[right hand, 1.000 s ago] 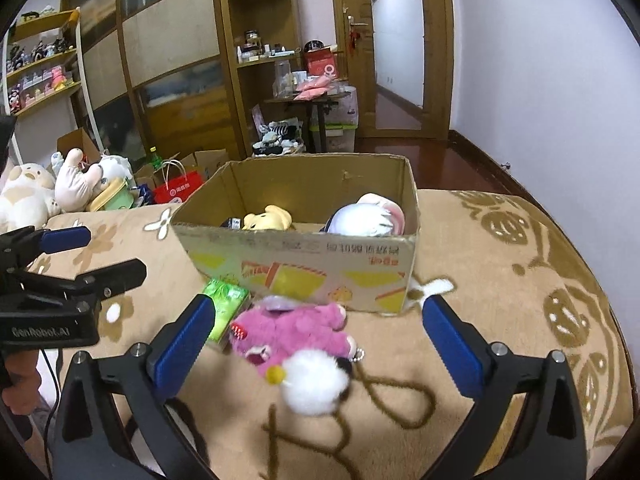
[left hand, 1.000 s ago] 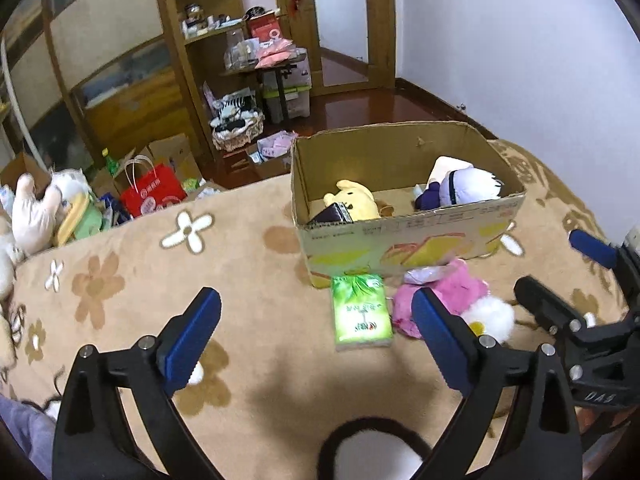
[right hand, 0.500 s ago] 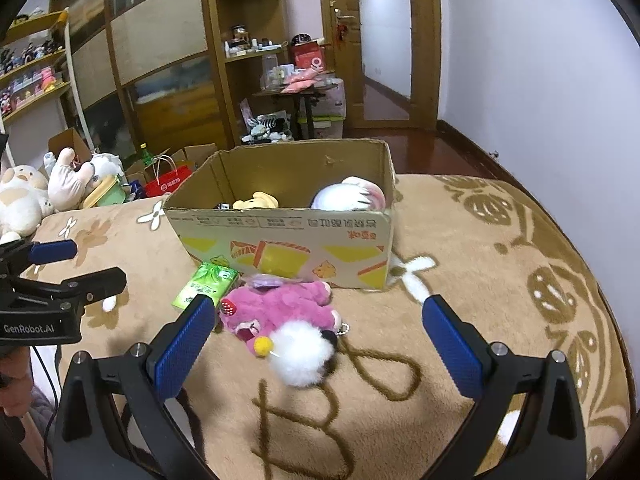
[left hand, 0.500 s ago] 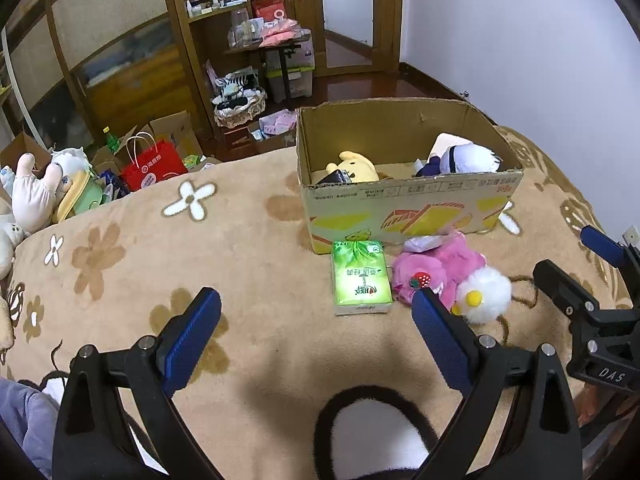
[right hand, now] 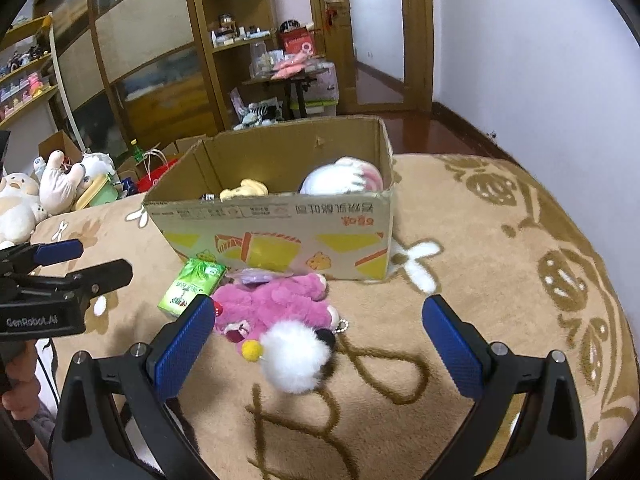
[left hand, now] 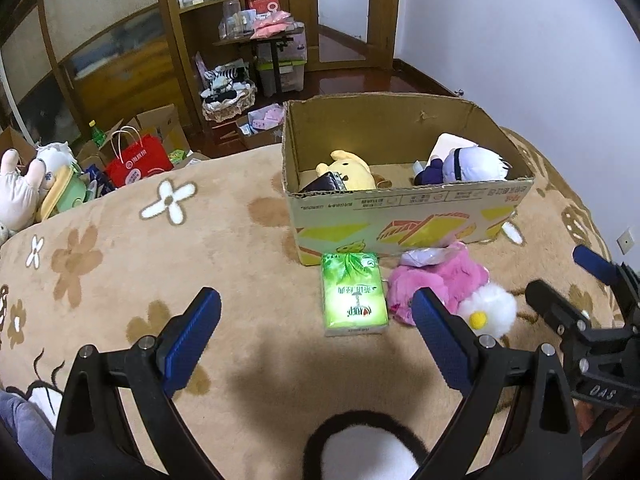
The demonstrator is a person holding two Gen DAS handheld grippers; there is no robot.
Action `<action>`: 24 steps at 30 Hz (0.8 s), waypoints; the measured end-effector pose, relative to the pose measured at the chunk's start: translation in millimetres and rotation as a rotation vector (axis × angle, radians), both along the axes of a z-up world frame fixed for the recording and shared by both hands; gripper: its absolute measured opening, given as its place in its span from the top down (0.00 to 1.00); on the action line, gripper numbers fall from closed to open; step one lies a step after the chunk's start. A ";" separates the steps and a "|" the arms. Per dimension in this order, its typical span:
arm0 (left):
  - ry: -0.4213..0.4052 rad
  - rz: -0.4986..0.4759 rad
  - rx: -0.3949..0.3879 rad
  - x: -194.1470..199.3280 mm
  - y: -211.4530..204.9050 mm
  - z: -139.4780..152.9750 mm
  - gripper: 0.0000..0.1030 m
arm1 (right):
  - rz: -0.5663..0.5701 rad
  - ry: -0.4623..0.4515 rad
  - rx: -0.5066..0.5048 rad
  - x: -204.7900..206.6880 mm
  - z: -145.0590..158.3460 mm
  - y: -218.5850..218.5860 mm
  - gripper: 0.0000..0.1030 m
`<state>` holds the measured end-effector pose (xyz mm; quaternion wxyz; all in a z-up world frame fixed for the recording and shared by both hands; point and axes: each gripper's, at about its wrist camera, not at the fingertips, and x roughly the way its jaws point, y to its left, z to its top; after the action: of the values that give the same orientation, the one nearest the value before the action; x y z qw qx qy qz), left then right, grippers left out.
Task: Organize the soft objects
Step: 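Move both tools back toward the green tissue pack and pink plush beside the box, then grasp the green tissue pack with the left gripper while the right gripper grasps the white pompom keychain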
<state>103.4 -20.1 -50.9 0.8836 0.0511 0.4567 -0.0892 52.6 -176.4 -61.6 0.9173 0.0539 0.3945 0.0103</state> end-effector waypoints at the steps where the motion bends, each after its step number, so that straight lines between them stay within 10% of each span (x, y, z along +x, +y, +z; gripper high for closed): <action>1: 0.007 -0.001 -0.001 3.4 -1.1 -2.7 0.08 | 0.000 0.007 0.002 1.2 -2.1 0.1 0.00; 24: 0.205 -0.032 0.038 47.8 -21.1 -82.1 0.10 | 0.008 0.253 0.074 37.3 -66.2 3.1 0.08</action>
<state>151.2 -41.2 -133.0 0.8296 0.0658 0.5455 -0.0990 89.9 -173.3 -127.9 0.8576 0.0869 0.5065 0.0214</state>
